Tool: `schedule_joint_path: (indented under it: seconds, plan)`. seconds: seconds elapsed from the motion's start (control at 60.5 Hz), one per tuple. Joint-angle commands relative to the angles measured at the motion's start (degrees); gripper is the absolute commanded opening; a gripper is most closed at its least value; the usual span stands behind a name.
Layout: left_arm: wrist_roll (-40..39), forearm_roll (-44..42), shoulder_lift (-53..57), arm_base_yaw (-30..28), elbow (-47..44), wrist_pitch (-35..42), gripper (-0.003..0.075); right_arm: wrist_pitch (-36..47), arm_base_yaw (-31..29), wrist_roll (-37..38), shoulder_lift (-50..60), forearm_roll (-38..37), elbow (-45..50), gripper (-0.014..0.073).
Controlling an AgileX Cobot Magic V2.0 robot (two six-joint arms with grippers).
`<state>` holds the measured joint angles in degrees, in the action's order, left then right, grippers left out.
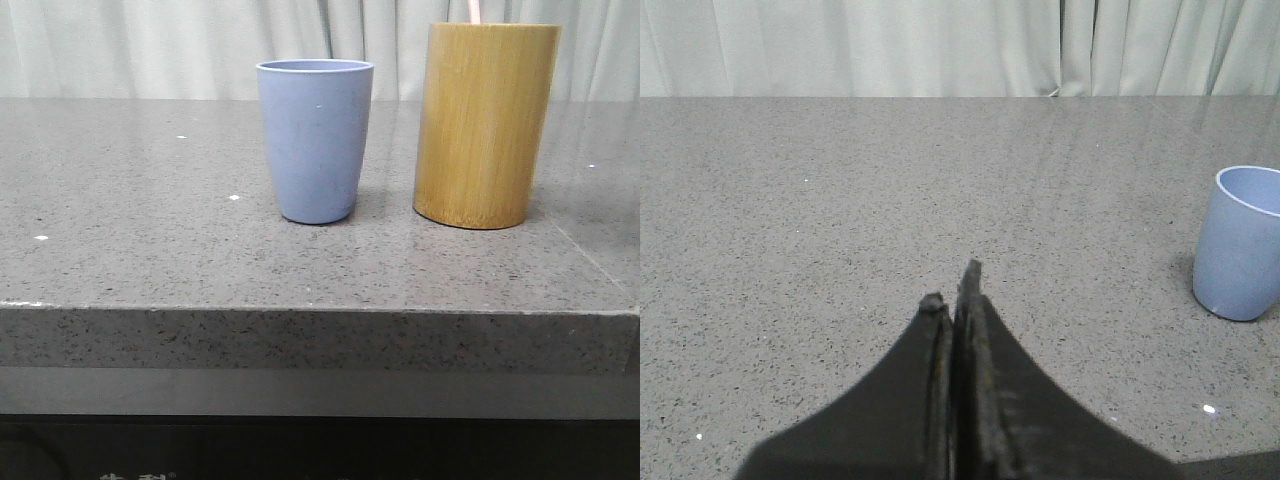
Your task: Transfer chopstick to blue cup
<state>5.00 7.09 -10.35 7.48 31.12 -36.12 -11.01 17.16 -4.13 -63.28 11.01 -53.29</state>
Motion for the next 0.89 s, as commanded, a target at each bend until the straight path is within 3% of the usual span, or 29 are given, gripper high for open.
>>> schedule_joint_path:
  seconds: [0.0, 0.231, 0.496, 0.628, 0.743, 0.876]
  plan:
    - [-0.51, 0.96, -0.68, -0.09, 1.35, 4.89, -0.0019, 6.61, 2.69, -0.69, -5.14, 0.06, -6.16, 0.0612]
    - [-0.51, 0.96, -0.68, -0.09, 1.35, 4.89, -0.0019, 6.69, 3.81, -0.69, -16.75, -1.2, -15.16, 0.059]
    - [-0.51, 0.96, -0.68, -0.09, 1.35, 4.89, -0.0019, 6.69, 3.69, -0.69, -18.12, -2.55, -16.44, 0.0203]
    - [-0.51, 0.96, -0.68, -0.09, 1.35, 4.89, -0.0019, 6.69, 3.69, -0.69, -18.06, -2.55, -16.44, 0.0061]
    - [-0.51, 0.96, -0.68, -0.09, 1.35, 4.89, -0.0019, 7.17, 3.69, -0.69, -17.65, -2.55, -16.46, 0.0004]
    - [-0.51, 0.96, -0.68, -0.09, 1.35, 4.89, -0.0019, 8.46, 3.69, -0.69, -15.43, -2.55, -16.46, 0.0001]
